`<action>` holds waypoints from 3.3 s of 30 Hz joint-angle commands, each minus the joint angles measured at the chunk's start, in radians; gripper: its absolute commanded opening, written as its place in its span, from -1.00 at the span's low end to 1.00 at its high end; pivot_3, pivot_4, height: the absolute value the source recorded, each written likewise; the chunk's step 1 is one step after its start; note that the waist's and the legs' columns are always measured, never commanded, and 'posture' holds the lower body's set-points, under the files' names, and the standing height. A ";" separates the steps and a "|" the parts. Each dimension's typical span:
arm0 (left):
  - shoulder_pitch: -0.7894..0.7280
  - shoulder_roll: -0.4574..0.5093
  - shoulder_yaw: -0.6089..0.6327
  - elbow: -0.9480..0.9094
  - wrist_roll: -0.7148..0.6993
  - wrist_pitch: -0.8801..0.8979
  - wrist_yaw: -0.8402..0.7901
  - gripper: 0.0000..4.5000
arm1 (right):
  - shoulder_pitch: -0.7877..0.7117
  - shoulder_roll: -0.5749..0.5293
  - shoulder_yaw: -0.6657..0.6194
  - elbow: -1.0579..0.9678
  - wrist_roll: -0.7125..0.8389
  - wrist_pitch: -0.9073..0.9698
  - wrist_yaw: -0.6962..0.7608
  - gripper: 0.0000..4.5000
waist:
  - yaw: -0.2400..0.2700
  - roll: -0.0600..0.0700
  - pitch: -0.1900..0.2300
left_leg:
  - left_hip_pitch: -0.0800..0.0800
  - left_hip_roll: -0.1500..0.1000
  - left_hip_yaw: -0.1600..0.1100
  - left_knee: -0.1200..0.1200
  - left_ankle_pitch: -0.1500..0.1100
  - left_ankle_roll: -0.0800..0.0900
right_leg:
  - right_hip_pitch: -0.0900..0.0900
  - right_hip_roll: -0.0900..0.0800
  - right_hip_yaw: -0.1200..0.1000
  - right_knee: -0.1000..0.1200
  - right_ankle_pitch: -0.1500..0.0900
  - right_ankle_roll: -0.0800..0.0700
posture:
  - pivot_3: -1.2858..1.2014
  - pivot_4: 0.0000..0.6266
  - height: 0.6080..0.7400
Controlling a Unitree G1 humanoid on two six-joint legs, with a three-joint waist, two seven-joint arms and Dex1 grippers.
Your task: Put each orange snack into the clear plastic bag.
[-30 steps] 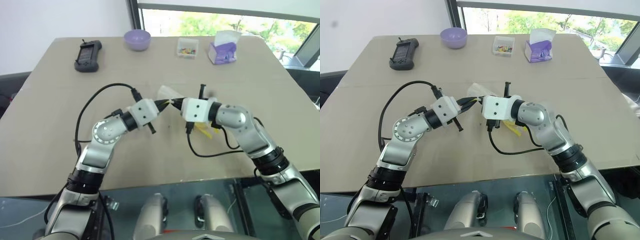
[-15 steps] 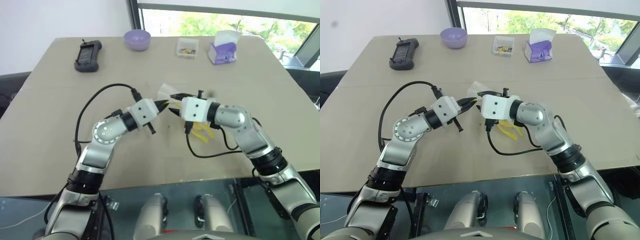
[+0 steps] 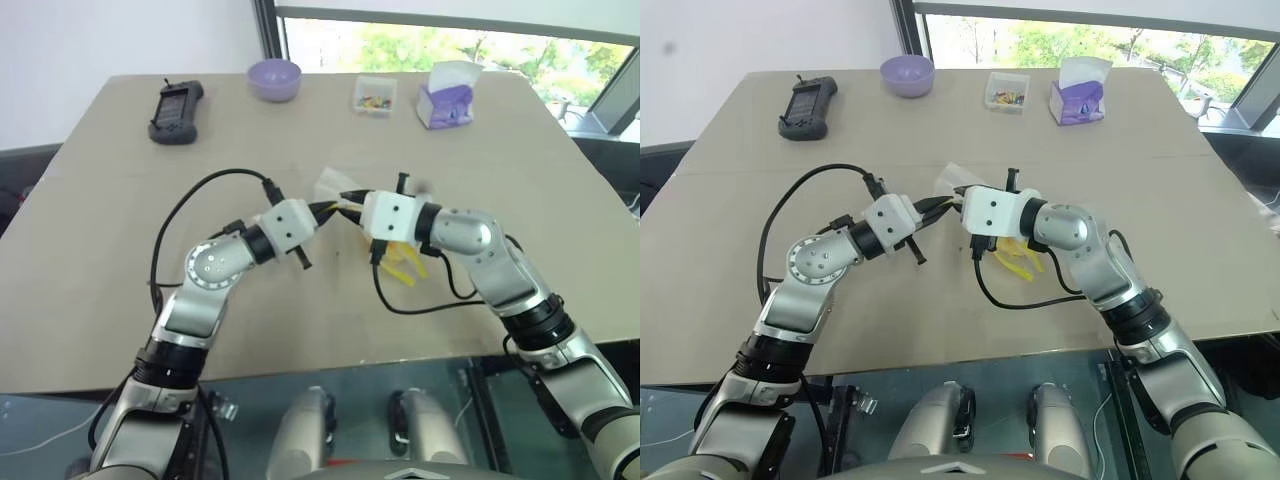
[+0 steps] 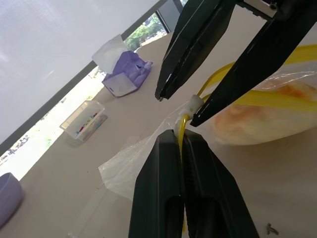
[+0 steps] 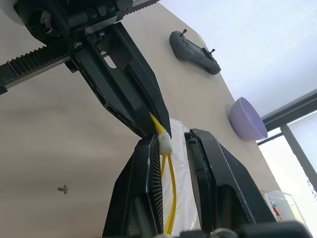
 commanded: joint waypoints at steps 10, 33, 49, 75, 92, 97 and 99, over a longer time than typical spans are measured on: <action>0.002 0.001 0.016 0.000 -0.005 -0.021 0.009 -1.00 | -0.013 -0.004 -0.023 -0.045 -0.002 -0.003 0.001 -0.98 | 0.000 0.000 0.000 | 0.000 0.000 0.000 0.000 0.000 0.000 | 0.000 0.000 0.000 0.000 0.000 0.000 | 0.03 -0.52 1.00; -0.029 0.044 0.121 -0.043 -0.244 0.183 -0.059 -1.00 | 0.069 -0.082 -0.094 -0.099 0.085 0.119 0.047 -0.98 | 0.000 0.000 0.000 | 0.000 0.000 0.000 0.000 0.000 0.000 | 0.000 0.000 0.000 0.000 0.000 0.000 | 0.03 -0.52 1.00; -0.060 0.071 0.140 -0.023 -0.279 0.232 -0.055 -1.00 | 0.141 -0.227 -0.169 -0.119 0.118 0.176 0.039 -0.98 | 0.001 0.000 0.000 | 0.000 0.000 0.000 -0.001 0.000 0.001 | 0.000 0.000 0.000 -0.002 0.000 0.000 | 0.03 -0.52 1.00; -0.065 0.071 0.160 -0.023 -0.291 0.241 -0.050 -1.00 | 0.173 -0.342 -0.307 -0.156 0.247 0.258 0.058 -0.98 | 0.002 0.000 0.000 | 0.000 0.000 0.000 -0.002 0.000 0.001 | 0.000 0.000 0.000 -0.003 -0.001 0.002 | 0.03 -0.52 1.00; -0.421 -0.004 0.090 0.514 -0.134 0.042 -0.005 -1.00 | -0.199 -0.184 -0.225 0.492 0.162 -0.099 -0.104 -0.98 | 0.000 -0.001 0.000 | -0.002 -0.002 0.004 -0.002 0.001 -0.001 | 0.000 0.002 0.000 -0.003 0.002 0.004 | 0.03 -0.52 1.00; -0.279 0.003 0.037 0.457 -0.053 -0.127 -0.035 -1.00 | -0.076 -0.194 -0.200 0.430 0.150 -0.169 -0.064 -0.98 | -0.001 0.000 0.000 | -0.006 -0.002 0.006 -0.007 0.002 -0.004 | -0.005 0.001 0.002 -0.007 0.002 0.004 | 0.03 -0.52 1.00; -0.187 0.013 0.013 0.391 -0.027 -0.169 -0.045 -1.00 | 0.015 -0.197 -0.199 0.345 0.166 -0.147 -0.039 -0.98 | -0.001 0.000 0.000 | -0.006 -0.001 0.009 -0.010 0.002 -0.004 | -0.005 0.001 0.002 -0.012 0.002 0.004 | 0.03 -0.52 1.00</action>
